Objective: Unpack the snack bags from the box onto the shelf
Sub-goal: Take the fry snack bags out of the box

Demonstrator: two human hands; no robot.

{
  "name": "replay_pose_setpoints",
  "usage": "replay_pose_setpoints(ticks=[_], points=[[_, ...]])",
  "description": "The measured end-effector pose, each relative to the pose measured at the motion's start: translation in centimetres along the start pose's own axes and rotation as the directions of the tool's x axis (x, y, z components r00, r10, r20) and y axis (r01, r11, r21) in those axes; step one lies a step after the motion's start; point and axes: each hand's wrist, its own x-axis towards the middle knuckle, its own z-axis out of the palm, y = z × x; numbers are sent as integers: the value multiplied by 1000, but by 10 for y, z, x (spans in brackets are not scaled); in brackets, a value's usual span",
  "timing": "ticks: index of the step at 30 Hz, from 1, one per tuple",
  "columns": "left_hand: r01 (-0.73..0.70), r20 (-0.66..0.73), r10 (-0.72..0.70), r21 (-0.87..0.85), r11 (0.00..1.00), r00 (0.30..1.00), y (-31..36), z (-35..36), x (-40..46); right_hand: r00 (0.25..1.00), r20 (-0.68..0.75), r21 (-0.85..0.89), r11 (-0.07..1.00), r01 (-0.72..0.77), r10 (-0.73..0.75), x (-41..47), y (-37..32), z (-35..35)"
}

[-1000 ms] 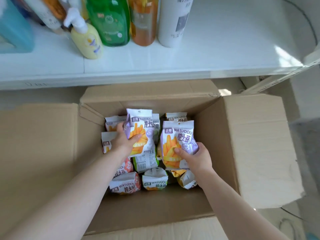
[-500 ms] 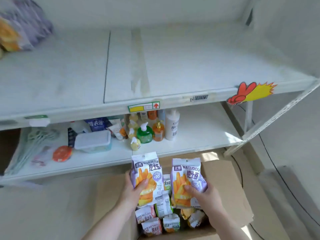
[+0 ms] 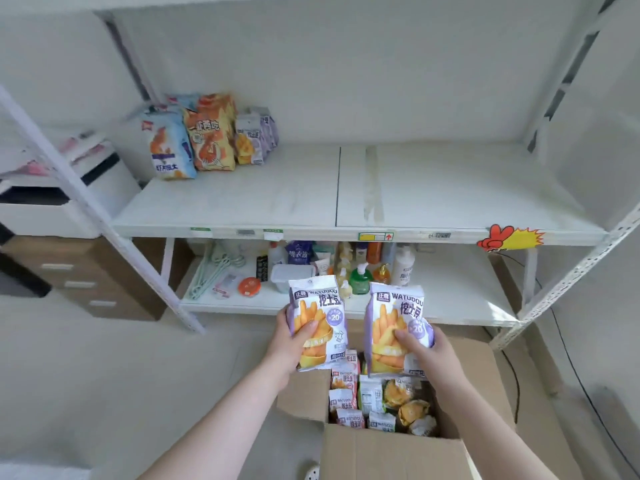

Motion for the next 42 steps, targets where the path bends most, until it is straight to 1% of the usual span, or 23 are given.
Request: replay_pose_setpoints(ticks=[6,10,13,17,23,27,31,36,40,42], points=[[-46,-66,39,-101,994,997,23,-52,-26,993,57,40,994,100,-102,-30,-33,47],[-78,-77,70,-116,990,995,36,-86,-15,988,88,18,992,124,-125,-28,-49,92],[-114,-67,106,-138,984,992,46,-121,-3,989,73,-3,991,130,-130,-24,-59,133],[-149,-80,139,-136,979,987,64,-189,13,989,71,30,991,127,-129,-22,-73,202],[-173,-143,157,-105,979,977,88,-318,44,984,121,101,988,119,-131,-27,-88,319],[-196,-134,184,-81,977,974,103,-372,59,986,117,145,984,104,-121,-26,-95,384],[-177,-102,167,-104,979,981,111,-395,85,988,121,177,981,73,-95,-13,-105,424],[-134,-66,126,-124,983,990,115,-390,127,993,104,204,978,32,-55,26,-120,442],[-139,-61,135,-75,987,989,124,-380,179,989,142,223,975,13,-45,70,-136,455],[-154,-43,152,-51,987,988,135,-375,207,989,139,219,976,13,-44,95,-147,461]])
